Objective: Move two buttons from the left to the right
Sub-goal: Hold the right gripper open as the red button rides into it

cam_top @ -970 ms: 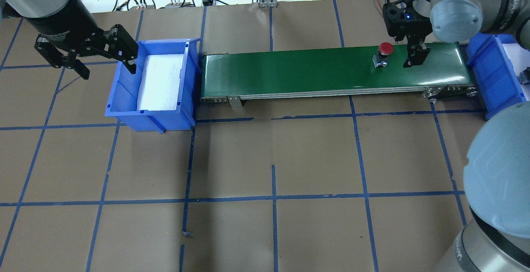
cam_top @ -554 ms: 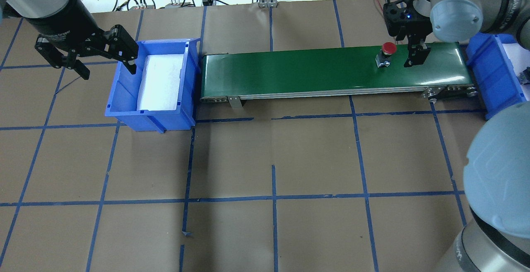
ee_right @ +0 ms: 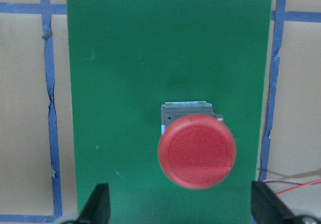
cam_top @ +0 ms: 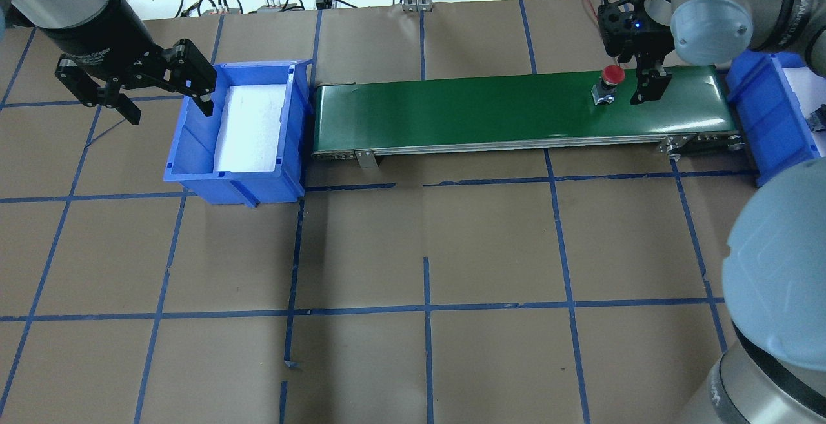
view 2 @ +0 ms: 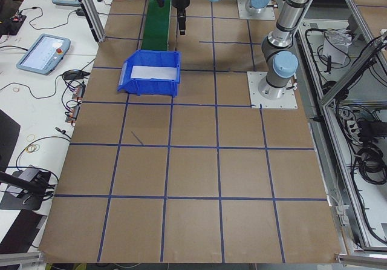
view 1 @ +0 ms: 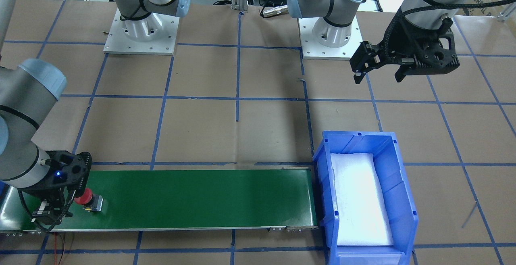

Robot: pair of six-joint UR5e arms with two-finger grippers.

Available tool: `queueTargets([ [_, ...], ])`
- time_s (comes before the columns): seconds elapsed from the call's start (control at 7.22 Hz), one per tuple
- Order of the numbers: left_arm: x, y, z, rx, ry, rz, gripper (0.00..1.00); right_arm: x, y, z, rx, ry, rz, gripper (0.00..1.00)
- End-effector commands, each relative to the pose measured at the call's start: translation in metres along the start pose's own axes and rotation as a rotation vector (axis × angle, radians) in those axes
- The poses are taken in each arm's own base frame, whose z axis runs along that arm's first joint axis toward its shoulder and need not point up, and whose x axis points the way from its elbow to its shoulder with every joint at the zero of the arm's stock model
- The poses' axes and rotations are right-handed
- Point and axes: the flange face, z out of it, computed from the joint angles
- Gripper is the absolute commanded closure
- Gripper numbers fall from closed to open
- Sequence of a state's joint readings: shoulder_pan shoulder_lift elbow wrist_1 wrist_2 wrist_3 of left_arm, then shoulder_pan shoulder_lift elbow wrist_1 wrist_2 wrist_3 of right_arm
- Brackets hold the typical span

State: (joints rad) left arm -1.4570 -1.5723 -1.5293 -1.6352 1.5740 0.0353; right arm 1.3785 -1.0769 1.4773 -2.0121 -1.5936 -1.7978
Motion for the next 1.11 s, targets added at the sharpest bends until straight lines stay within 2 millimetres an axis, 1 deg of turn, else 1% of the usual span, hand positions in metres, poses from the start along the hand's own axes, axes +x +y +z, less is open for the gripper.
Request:
queueTargets([
  [0.0,0.0001,0.0,0.0,0.0,0.0,0.0,0.0,0.0001,-0.0005,0.0,0.001,0.001,-0.001,0.0],
  [0.42,0.0009,0.0001,-0.0007,0.001,0.0,0.0,0.0,0.0008,-0.001,0.0003,0.007,0.002,-0.001,0.02],
  [0.69,0.0001,0.0,0.0,0.0,0.0,0.0,0.0,0.0006,-0.0013,-0.0006,0.01,0.003,0.001,0.07],
  [0.83,0.0009,0.0002,0.0,0.0,0.0,0.002,0.0,0.0006,-0.0004,-0.0006,0.012,0.003,0.003,0.12],
  [0.97,0.0002,0.0,0.0,0.0,0.0,0.0,0.0,0.0002,-0.0008,0.0011,0.005,-0.001,0.001,0.32],
])
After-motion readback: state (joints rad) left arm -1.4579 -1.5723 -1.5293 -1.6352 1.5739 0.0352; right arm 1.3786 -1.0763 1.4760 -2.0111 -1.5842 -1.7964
